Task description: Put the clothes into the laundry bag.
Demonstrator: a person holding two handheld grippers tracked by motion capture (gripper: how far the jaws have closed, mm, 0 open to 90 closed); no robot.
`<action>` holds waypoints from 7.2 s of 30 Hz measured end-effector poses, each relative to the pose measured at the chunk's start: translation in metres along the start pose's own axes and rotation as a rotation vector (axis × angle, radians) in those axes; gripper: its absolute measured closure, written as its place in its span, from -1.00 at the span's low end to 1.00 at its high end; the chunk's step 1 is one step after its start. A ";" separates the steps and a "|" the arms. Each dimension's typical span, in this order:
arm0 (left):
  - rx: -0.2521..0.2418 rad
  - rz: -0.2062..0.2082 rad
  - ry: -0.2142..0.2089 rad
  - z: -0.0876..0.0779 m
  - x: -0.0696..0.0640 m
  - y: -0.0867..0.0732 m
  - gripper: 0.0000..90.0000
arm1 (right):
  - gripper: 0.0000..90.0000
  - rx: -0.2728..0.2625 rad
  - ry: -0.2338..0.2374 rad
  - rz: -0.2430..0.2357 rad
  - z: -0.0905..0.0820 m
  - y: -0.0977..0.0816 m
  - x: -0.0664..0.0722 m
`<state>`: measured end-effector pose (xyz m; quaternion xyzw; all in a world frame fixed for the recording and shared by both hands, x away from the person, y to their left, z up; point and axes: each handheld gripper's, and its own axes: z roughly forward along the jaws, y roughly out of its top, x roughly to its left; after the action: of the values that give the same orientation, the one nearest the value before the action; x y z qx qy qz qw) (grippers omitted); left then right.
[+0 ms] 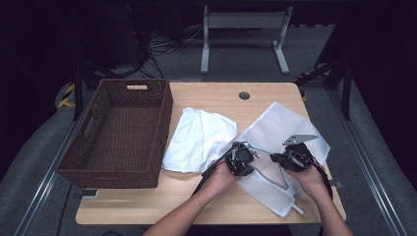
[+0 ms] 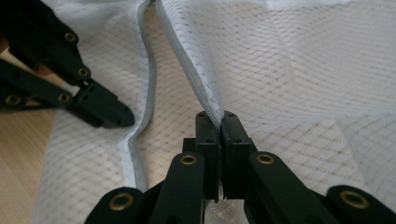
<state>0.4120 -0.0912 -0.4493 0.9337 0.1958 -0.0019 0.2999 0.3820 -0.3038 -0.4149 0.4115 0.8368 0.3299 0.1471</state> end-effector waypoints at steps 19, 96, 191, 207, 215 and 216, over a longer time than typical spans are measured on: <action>-0.042 0.019 -0.027 -0.017 -0.010 0.002 1.00 | 0.95 -0.014 0.010 0.003 0.002 0.017 0.007; -0.106 -0.240 0.174 -0.117 0.069 -0.028 0.02 | 0.94 -0.161 -0.026 0.002 -0.046 0.066 -0.020; -0.179 -0.318 0.160 -0.175 0.120 -0.022 0.59 | 0.94 -0.092 -0.036 -0.001 -0.028 0.056 -0.028; -0.178 -0.190 0.006 -0.176 0.080 -0.016 0.59 | 0.94 -0.091 -0.035 -0.011 -0.025 0.057 -0.025; -0.147 -0.126 -0.048 -0.157 0.059 -0.020 0.59 | 0.94 -0.084 -0.028 -0.019 -0.023 0.059 -0.022; -0.142 -0.119 -0.058 -0.154 0.057 -0.020 0.59 | 0.94 -0.083 -0.025 -0.020 -0.022 0.059 -0.021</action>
<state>0.4399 0.0308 -0.3412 0.8963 0.2418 -0.0329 0.3703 0.4184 -0.3040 -0.3591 0.4009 0.8245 0.3576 0.1777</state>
